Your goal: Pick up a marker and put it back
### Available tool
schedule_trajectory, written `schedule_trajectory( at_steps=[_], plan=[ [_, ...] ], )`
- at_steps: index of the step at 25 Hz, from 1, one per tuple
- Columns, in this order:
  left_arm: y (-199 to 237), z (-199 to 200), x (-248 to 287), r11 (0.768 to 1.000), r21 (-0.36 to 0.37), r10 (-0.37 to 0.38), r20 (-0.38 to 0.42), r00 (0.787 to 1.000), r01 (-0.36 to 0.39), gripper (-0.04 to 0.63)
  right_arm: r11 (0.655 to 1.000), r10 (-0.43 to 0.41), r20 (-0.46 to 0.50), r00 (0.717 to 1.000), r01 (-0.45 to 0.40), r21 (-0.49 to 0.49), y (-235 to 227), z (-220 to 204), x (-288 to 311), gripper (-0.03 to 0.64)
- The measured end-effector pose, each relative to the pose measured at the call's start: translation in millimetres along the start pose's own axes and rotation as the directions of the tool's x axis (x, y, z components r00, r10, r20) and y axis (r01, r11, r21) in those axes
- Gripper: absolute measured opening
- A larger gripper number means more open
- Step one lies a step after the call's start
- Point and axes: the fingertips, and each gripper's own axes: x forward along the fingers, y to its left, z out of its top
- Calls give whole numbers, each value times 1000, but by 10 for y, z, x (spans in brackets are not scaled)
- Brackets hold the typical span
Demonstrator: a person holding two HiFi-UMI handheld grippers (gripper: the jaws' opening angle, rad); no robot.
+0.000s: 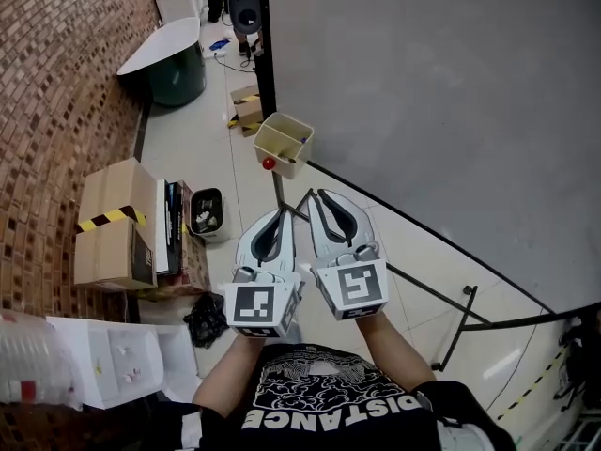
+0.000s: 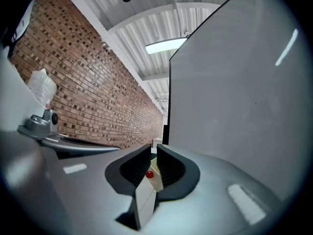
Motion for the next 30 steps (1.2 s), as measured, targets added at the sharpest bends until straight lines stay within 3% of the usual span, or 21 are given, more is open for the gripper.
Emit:
schedule_trajectory(
  at_steps=[16,30],
  plan=[
    [-807,-22,-722,999,19,-33,12,999,33,6,1000,-31,19,999,31,-1,202,160,-1219,2],
    [-1101,-53,-988,998,36,-52,3,999,52,6,999,-35,5,999,35,37,270,133,-1604,2]
  ],
)
